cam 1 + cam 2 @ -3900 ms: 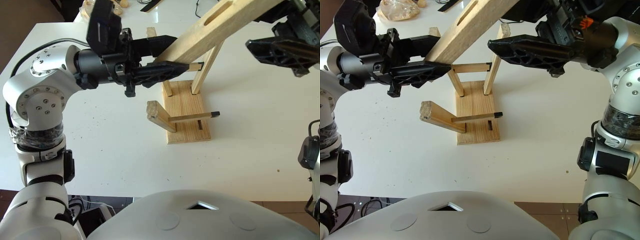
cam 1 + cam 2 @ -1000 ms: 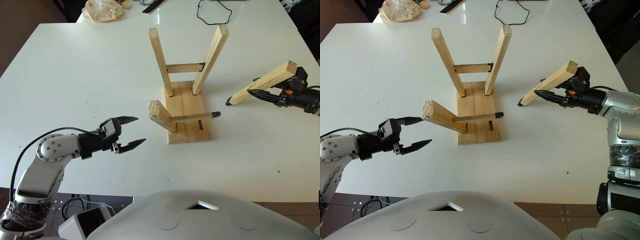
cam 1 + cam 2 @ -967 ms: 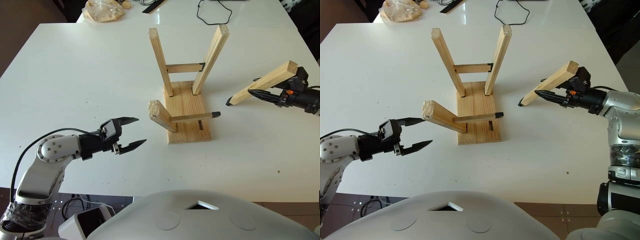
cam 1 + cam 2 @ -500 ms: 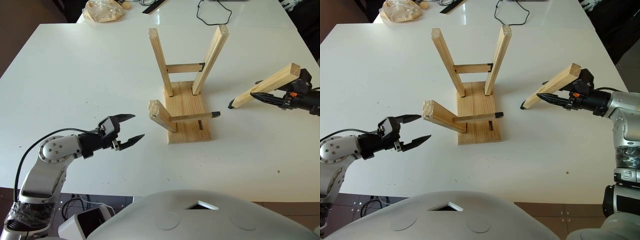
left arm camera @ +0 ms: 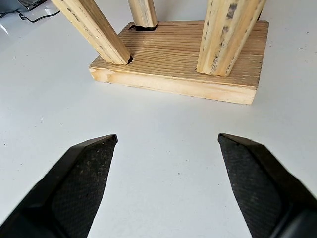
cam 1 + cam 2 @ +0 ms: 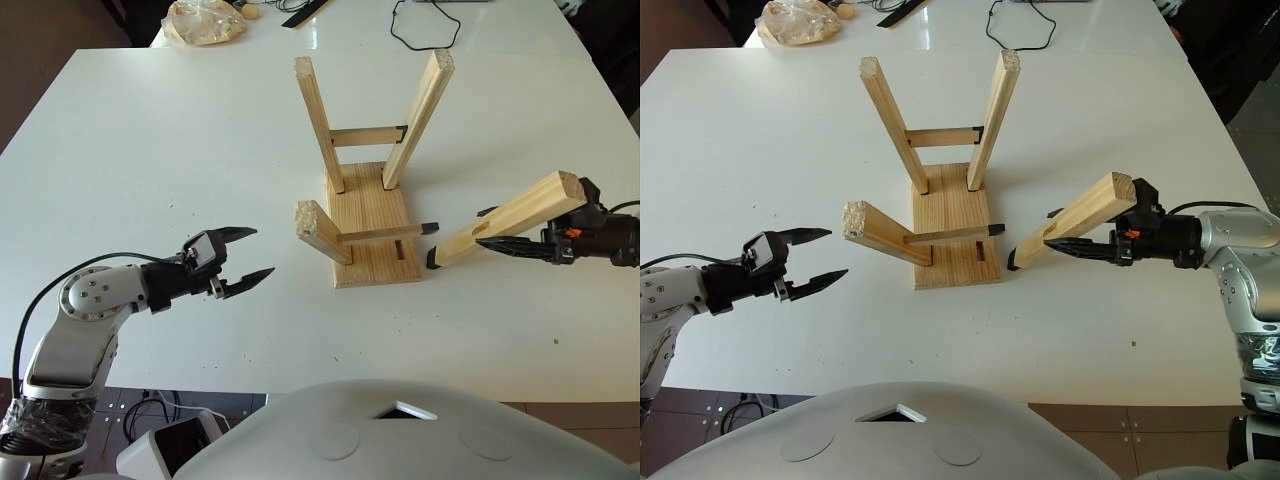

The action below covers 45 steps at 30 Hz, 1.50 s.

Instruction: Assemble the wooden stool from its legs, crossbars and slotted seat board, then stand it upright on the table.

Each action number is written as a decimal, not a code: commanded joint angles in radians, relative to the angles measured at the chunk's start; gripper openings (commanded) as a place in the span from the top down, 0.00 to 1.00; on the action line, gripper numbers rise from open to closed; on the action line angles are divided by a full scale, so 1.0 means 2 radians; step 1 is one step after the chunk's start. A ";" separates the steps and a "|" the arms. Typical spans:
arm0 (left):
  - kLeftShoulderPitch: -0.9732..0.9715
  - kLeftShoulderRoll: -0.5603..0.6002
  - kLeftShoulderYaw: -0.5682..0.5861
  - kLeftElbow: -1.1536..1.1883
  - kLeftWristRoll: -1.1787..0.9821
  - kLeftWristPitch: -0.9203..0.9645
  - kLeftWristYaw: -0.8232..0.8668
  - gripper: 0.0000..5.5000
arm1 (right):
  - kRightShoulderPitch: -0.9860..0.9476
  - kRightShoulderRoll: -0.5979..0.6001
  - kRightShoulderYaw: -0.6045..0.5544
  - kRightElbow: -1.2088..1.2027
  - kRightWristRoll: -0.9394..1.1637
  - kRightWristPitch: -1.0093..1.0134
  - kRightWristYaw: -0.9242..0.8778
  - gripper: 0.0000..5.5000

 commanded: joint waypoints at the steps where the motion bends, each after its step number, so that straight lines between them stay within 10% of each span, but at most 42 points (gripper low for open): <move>1: -0.026 0.000 0.012 0.010 -0.016 0.010 0.003 0.31 | 0.028 0.004 0.039 -0.013 -0.017 0.045 -0.005 0.64; 45: -0.021 0.005 0.003 0.008 -0.017 0.010 -0.026 0.31 | 0.001 -0.011 0.013 -0.051 -0.071 0.006 -0.014 0.64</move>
